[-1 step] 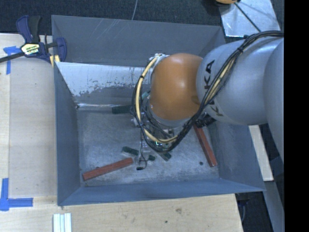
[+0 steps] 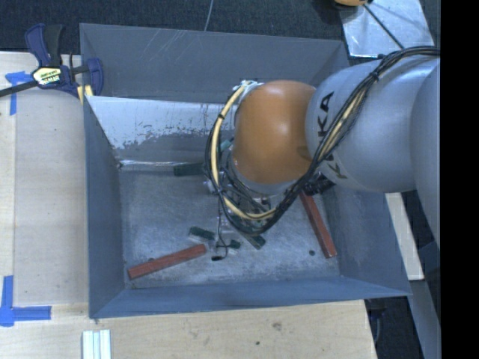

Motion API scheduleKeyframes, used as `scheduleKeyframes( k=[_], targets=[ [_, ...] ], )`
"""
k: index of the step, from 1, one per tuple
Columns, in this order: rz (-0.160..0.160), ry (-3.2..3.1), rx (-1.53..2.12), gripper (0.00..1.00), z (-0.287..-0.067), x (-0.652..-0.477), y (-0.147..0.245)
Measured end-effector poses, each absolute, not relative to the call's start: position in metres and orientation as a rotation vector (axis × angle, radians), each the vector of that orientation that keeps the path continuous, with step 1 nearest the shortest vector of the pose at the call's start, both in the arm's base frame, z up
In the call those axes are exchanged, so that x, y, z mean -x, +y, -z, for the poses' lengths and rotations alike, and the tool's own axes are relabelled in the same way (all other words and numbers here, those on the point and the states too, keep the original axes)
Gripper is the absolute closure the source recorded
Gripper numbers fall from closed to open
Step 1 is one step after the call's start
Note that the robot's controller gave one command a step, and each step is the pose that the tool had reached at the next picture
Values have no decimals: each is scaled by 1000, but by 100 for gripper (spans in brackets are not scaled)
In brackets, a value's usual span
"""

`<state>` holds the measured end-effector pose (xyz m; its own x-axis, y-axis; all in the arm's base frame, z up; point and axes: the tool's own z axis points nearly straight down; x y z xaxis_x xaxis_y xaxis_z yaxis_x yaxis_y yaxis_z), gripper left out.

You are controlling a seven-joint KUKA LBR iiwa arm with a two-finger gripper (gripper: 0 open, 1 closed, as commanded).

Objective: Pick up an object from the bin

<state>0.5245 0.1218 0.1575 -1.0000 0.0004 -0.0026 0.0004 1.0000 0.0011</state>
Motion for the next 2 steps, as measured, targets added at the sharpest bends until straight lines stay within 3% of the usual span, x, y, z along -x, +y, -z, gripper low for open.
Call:
scheduleKeyframes(
  k=[1,2],
  targets=[
    [0,3109,373,0,-110,-515,160],
    [0,3104,486,0,-77,-500,188]
  ],
)
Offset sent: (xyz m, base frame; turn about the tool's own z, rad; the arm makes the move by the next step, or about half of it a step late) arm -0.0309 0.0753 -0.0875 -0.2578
